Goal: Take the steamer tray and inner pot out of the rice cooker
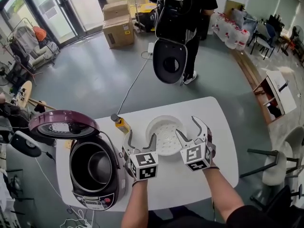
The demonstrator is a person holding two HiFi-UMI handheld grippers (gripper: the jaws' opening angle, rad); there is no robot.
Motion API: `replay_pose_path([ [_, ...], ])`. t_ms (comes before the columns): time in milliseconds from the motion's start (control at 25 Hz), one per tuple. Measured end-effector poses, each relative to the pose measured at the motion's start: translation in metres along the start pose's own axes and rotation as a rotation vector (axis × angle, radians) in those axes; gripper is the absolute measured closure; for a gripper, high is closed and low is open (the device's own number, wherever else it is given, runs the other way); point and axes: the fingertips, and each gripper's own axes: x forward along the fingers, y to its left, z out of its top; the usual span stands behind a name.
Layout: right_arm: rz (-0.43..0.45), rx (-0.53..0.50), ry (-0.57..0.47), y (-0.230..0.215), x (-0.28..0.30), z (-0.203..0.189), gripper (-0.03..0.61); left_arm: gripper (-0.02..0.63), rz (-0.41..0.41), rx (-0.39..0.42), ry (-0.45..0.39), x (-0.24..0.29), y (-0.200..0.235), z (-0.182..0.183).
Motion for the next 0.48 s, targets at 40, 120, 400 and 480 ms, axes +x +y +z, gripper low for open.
replay_pose_path([
  [40,-0.002,0.003,-0.037,-0.002,-0.012,0.016,0.26,0.224,-0.002,-0.001,-0.033,-0.013,0.002,0.015],
  [120,0.0,0.007,-0.12,-0.002,-0.035,0.049,0.249,0.22,0.002,0.001,-0.098,-0.042,0.008,0.038],
  [400,0.051,0.101,-0.276,0.027,-0.096,0.128,0.244,0.216,0.023,-0.004,-0.176,-0.134,0.053,0.056],
  [480,0.067,0.14,-0.283,0.039,-0.103,0.14,0.244,0.216,0.039,-0.017,-0.158,-0.152,0.075,0.043],
])
